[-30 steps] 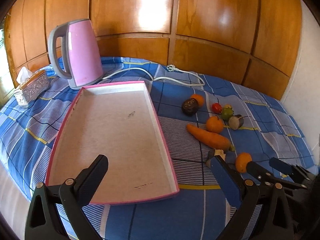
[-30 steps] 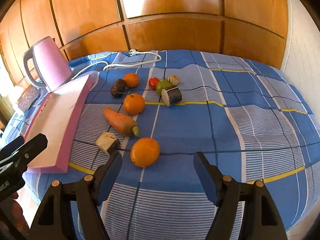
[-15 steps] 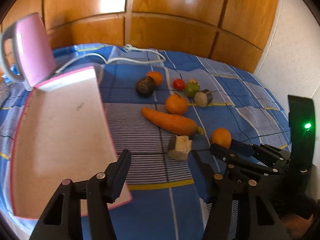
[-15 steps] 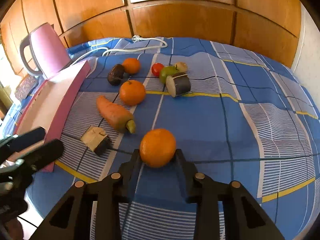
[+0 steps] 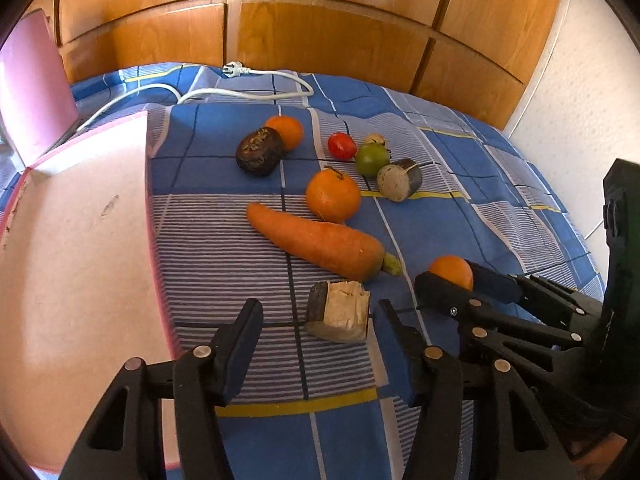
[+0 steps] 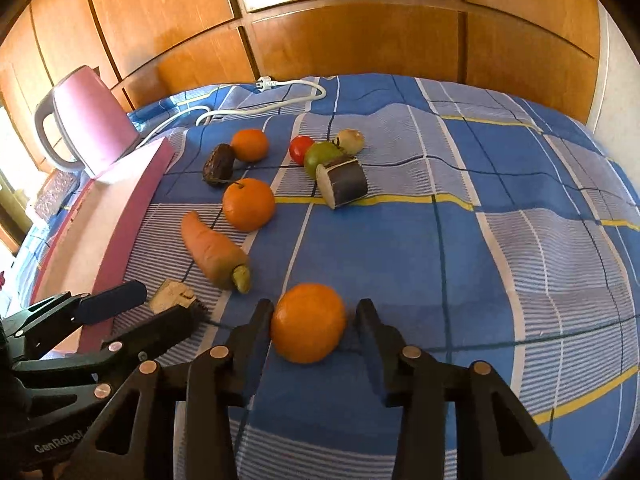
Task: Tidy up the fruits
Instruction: 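Grasp the beige chunk with the left tool while the right tool grasps the orange, then carry both items over the pink-rimmed tray and open both tools to release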
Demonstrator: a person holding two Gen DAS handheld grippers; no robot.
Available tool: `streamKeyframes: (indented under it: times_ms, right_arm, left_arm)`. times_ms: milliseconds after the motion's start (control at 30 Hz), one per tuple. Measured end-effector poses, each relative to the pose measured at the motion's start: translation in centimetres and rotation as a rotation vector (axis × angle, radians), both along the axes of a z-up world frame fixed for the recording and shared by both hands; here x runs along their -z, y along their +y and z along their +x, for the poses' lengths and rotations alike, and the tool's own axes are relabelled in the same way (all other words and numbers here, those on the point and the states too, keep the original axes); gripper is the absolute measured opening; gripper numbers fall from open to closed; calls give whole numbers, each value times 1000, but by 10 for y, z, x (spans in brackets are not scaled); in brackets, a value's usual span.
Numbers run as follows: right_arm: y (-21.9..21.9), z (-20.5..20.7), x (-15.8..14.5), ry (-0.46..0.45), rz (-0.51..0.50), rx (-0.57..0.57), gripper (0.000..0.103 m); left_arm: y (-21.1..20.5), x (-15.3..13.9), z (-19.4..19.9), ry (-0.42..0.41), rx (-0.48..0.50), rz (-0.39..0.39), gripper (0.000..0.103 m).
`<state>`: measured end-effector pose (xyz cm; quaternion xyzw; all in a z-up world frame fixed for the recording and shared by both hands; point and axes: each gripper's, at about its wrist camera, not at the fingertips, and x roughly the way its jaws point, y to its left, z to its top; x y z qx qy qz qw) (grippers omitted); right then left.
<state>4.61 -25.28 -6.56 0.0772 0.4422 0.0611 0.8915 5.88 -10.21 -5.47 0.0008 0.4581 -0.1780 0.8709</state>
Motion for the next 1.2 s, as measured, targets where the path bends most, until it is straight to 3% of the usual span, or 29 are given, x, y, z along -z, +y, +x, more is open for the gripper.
streamKeyframes:
  times_ms: [200,300,367,400,533,767,1200]
  right_arm:
    - [-1,3,2,-2,-23,-1,35]
    - [-2,3,3,-4,-20,-4,35]
    - [-3,2,3,-3,-15,-1,35]
    - [-3,2,3,-2,-16,-1,35]
    - [-2,0,1,5,-25,2,34]
    - [1,-7,-1,12,-35,-1,34]
    - [33,-16,-15,-21,-43,-93,34]
  left_arm:
    - [-10,6,2,-32,5,52,52]
    - [-11,9,1,-54,-11,101,45]
    - [-7,8,2,-59,-38,119,33]
    - [-5,8,2,-60,-52,126,33]
    - [2,5,-3,-67,-73,99,33]
    - [27,-16,-12,-84,-125,-25,33]
    - [58,-45,-31,-156,-224,-24,33]
